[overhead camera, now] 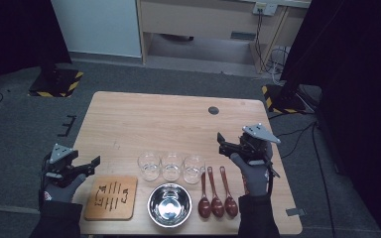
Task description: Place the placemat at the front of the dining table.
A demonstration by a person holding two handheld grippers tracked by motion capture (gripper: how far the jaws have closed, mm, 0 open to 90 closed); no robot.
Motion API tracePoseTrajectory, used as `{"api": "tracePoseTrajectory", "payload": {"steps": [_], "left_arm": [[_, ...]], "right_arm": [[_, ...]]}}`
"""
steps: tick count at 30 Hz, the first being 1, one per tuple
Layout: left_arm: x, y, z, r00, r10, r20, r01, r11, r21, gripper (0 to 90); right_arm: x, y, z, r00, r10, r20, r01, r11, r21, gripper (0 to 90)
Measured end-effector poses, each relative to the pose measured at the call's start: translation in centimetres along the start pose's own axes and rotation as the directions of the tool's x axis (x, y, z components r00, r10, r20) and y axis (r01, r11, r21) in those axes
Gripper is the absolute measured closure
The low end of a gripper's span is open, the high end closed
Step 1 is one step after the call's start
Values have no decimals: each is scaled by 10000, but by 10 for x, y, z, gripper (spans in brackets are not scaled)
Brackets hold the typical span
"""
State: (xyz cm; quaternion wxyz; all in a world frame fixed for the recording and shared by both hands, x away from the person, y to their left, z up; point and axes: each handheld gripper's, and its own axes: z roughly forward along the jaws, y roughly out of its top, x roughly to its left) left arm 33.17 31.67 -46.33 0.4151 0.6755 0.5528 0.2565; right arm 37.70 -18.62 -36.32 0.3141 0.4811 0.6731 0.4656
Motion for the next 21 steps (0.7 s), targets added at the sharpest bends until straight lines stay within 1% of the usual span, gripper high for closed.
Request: {"api": "tracePoseTrajectory", "payload": {"steps": [2,3,4,5,6,7,8,9,10,12,13,14,15,16,18,19,20,21], "left_arm": [[0,-2,0,10000,-2,5,1,10000,42,130],[0,-2,0,10000,-2,5,1,10000,42,129],[0,-3,1,10000,51,9,-51,9999,119,128],[0,-3,1,10000,51,9,-51,9999,119,129],[0,-4,1,10000,35,14,-35,9999,124,129],[0,-4,1,9999,119,-6,-119,9999,105,127],[0,-4,1,10000,94,-2,-94,9998,174,127],[0,-4,1,10000,94,-2,-94,9998,174,126],[0,-5,1,10000,95,2,-95,9998,188,125],[0,-5,2,9999,154,-3,-154,9998,149,124],[0,-5,2,9999,154,-3,-154,9998,149,124],[0,-5,1,9999,102,9,-103,9997,202,123],[0,-5,1,9999,105,11,-105,9997,204,123],[0,-5,1,9999,102,20,-102,9998,191,123],[0,-5,1,9999,166,1,-166,9998,134,123],[0,-5,1,9999,166,1,-166,9998,134,123],[0,-5,1,9999,146,5,-146,9998,131,122],[1,-5,0,9999,139,5,-139,9998,134,122]], "right_arm": [[7,3,2,9999,-69,-97,68,10000,-64,24],[7,3,2,9999,-69,-97,68,10000,-64,24],[14,6,4,9997,-119,-192,117,9999,-106,22],[14,6,4,9997,-119,-192,117,9999,-106,22],[18,7,5,9996,-136,-255,133,9998,-121,21],[25,9,6,9989,-209,-425,203,9997,-162,18],[28,10,7,9985,-257,-482,249,9995,-172,18],[28,10,7,9985,-257,-482,249,9995,-172,18],[34,12,8,9980,-276,-560,266,9995,-197,17],[39,13,10,9976,-309,-621,295,9993,-237,17],[39,13,10,9976,-309,-621,295,9993,-237,17],[45,14,11,9971,-273,-716,253,9993,-291,17],[45,14,11,9971,-273,-716,253,9993,-291,17],[52,15,13,9962,-308,-816,282,9990,-334,14],[59,15,15,9952,-356,-908,325,9988,-354,13],[59,15,15,9952,-356,-908,325,9988,-354,13],[66,15,17,9943,-441,-972,410,9986,-332,12],[70,15,18,9937,-487,-1009,458,9985,-310,12]]}}
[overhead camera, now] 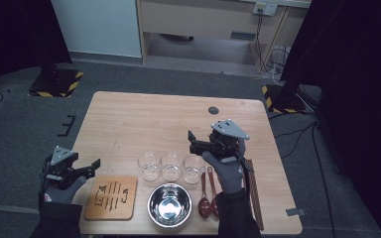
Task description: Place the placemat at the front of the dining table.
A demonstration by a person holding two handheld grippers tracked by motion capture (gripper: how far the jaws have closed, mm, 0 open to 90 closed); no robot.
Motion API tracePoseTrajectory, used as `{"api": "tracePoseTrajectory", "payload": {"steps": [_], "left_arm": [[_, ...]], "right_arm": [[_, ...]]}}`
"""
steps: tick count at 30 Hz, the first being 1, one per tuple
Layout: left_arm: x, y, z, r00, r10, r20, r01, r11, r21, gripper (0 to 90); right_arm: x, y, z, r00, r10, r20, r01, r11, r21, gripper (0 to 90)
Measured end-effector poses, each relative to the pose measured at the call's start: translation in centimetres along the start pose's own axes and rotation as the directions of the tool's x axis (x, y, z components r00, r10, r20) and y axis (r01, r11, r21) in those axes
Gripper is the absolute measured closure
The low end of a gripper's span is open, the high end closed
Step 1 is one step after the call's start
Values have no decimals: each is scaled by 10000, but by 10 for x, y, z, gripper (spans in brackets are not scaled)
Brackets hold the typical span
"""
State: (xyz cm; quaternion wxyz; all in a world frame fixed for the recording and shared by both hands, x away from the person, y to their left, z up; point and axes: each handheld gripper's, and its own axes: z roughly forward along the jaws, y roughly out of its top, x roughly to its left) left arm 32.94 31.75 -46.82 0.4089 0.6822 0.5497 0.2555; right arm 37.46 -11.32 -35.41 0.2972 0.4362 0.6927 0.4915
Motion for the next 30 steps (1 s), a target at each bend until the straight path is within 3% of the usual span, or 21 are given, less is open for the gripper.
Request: {"api": "tracePoseTrajectory", "payload": {"steps": [20,30], "left_arm": [[2,-1,1,10000,-88,9,88,9999,90,118],[5,-2,0,9999,-168,-31,169,9998,87,116]], "right_arm": [[65,1,30,9956,-336,-876,346,9994,100,10],[104,-7,41,9872,-569,-1490,621,9976,307,9]]}}
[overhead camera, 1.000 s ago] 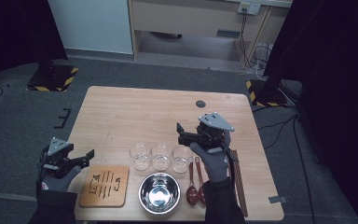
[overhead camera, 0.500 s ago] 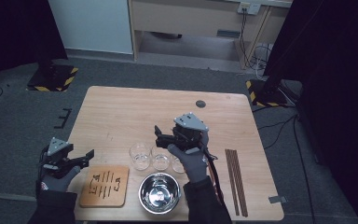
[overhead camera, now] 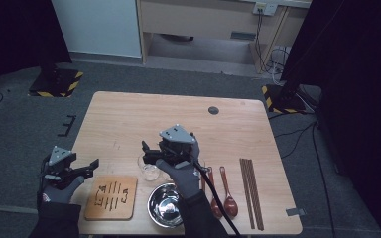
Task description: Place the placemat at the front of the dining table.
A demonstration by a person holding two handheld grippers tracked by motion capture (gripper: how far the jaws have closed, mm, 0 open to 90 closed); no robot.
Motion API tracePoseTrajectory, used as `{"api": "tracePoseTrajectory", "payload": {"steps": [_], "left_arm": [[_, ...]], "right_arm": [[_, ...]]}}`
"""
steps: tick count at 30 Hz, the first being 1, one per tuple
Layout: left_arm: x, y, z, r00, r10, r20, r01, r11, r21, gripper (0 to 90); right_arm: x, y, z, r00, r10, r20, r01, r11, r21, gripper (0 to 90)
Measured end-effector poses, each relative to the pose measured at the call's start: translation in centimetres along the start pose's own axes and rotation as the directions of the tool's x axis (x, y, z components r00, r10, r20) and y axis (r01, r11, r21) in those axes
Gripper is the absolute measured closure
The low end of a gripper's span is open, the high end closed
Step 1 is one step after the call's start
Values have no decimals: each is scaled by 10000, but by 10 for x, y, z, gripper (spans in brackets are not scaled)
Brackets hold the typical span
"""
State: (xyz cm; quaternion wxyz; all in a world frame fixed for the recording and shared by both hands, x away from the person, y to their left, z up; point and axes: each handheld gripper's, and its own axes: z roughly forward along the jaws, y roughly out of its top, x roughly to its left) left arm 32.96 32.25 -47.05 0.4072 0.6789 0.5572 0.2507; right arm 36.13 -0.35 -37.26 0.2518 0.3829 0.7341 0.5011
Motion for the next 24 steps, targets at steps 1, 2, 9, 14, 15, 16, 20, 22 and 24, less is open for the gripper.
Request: {"api": "tracePoseTrajectory", "payload": {"steps": [1,2,9,14,15,16,20,22,24], "left_arm": [[0,0,0,10000,-1,3,1,10000,-3,115],[0,0,-1,10000,1,5,-1,10000,-15,115],[2,0,-2,10000,-31,-20,31,10000,-54,114],[3,0,-3,10000,-62,-31,62,9999,-96,113],[4,0,-3,10000,-74,-35,73,9999,-115,113],[4,0,-4,10000,-74,-39,74,9999,-124,113],[5,0,-5,9999,-93,-53,92,9998,-159,112],[5,1,-6,10000,-82,-56,81,9998,-172,112],[6,1,-7,9999,-108,-71,106,9997,-215,111]], "right_arm": [[3,-1,2,10000,-31,-50,31,10000,12,9],[6,-2,3,10000,-18,-88,18,10000,35,9],[27,-9,13,9993,-33,-383,35,10000,52,9],[43,-15,20,9985,-129,-537,138,9998,154,9],[46,-16,22,9981,-143,-592,154,9997,182,9],[49,-17,23,9979,-153,-629,167,9996,207,9],[63,-23,27,9963,-118,-856,146,9994,321,9],[68,-26,30,9954,-178,-946,215,9990,381,8],[74,-30,32,9949,-181,-990,224,9988,433,8]]}}
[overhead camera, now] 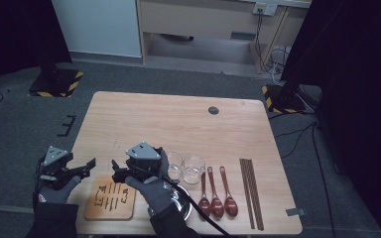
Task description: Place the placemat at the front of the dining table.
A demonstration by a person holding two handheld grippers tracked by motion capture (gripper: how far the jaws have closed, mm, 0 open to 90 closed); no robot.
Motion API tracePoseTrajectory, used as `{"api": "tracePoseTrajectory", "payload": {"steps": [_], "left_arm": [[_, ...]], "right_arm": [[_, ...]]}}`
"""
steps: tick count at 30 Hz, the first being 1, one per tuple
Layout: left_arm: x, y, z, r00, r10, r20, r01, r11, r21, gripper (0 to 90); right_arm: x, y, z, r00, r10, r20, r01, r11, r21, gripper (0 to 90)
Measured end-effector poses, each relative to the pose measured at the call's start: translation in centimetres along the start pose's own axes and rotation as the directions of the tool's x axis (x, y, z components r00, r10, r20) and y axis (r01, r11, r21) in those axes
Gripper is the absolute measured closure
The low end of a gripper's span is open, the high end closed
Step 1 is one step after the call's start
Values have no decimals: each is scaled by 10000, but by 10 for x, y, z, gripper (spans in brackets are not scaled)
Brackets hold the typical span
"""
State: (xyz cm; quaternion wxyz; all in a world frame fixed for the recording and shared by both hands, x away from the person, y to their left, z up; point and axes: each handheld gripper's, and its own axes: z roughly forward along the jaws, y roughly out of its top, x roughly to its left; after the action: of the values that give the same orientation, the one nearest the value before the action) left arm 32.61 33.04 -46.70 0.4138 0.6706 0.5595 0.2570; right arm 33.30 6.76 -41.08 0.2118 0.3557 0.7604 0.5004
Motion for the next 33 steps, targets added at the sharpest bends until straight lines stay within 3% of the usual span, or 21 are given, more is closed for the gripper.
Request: {"api": "tracePoseTrajectory", "payload": {"steps": [18,33], "left_arm": [[-4,-1,0,9996,260,74,-260,9997,40,107],[-19,-14,15,9977,608,308,-629,9953,741,103]], "right_arm": [[36,-37,20,9974,98,-718,-45,9972,741,5],[49,-68,32,9956,49,-933,114,9848,1734,6]]}}
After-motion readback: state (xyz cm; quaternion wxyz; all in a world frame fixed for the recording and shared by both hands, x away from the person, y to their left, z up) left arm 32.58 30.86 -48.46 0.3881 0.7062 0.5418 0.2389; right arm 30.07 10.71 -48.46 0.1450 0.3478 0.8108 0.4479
